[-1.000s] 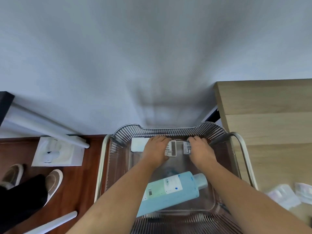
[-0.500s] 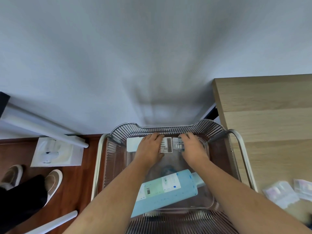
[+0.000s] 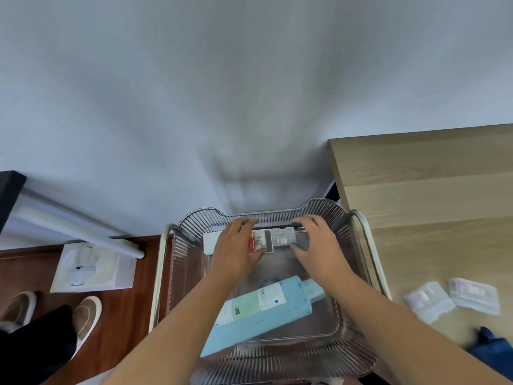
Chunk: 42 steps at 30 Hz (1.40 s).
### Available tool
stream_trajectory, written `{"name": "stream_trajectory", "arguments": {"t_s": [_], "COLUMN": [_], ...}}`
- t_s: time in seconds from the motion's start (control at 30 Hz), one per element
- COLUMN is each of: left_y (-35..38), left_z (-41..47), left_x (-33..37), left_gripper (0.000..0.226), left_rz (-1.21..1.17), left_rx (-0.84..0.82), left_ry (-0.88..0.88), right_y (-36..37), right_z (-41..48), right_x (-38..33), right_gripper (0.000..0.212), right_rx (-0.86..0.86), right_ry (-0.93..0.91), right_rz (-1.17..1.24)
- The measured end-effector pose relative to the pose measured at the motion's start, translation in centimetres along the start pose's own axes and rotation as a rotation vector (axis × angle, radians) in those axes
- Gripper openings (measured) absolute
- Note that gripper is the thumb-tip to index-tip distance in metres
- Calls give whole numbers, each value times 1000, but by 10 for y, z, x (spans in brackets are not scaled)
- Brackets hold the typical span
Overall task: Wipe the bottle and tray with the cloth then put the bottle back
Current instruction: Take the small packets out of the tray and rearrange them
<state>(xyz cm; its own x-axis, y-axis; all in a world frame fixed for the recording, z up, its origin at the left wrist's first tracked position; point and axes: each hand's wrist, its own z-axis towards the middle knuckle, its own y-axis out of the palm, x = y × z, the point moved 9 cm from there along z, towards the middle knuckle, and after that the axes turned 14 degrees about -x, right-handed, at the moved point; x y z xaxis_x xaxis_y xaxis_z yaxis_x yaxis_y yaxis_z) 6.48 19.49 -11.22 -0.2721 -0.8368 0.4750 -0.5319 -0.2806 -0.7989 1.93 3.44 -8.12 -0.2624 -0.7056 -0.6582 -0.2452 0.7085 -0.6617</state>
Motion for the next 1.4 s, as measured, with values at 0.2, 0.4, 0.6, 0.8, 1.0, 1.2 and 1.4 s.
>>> {"name": "stream_trajectory", "arguments": {"t_s": [0.2, 0.4, 0.6, 0.8, 1.0, 1.2, 1.4], "left_y": [-33, 8, 85, 119, 109, 42, -20], "left_z": [-59, -65, -41, -23, -15, -46, -76], "left_x": [98, 234, 302, 301, 301, 269, 162], "left_gripper": [54, 61, 66, 42, 37, 48, 53], "left_rz": [-193, -77, 298, 358, 188, -174, -324], "left_rx": [124, -57, -296, -433, -346, -103, 117], "left_ry": [211, 473, 427, 213, 235, 350, 242], "right_y": [-88, -151, -153, -134, -141, -160, -133], "right_z": [-105, -181, -192, -164, -165, -188, -164], "right_x": [-6, 74, 159, 190, 193, 151, 56], "right_gripper": [44, 48, 52, 57, 50, 50, 59], "right_rx": [221, 366, 131, -99, -44, 119, 10], "right_ry": [-186, -18, 238, 266, 251, 118, -56], "right_rz": [206, 245, -43, -306, -144, 209, 73]}}
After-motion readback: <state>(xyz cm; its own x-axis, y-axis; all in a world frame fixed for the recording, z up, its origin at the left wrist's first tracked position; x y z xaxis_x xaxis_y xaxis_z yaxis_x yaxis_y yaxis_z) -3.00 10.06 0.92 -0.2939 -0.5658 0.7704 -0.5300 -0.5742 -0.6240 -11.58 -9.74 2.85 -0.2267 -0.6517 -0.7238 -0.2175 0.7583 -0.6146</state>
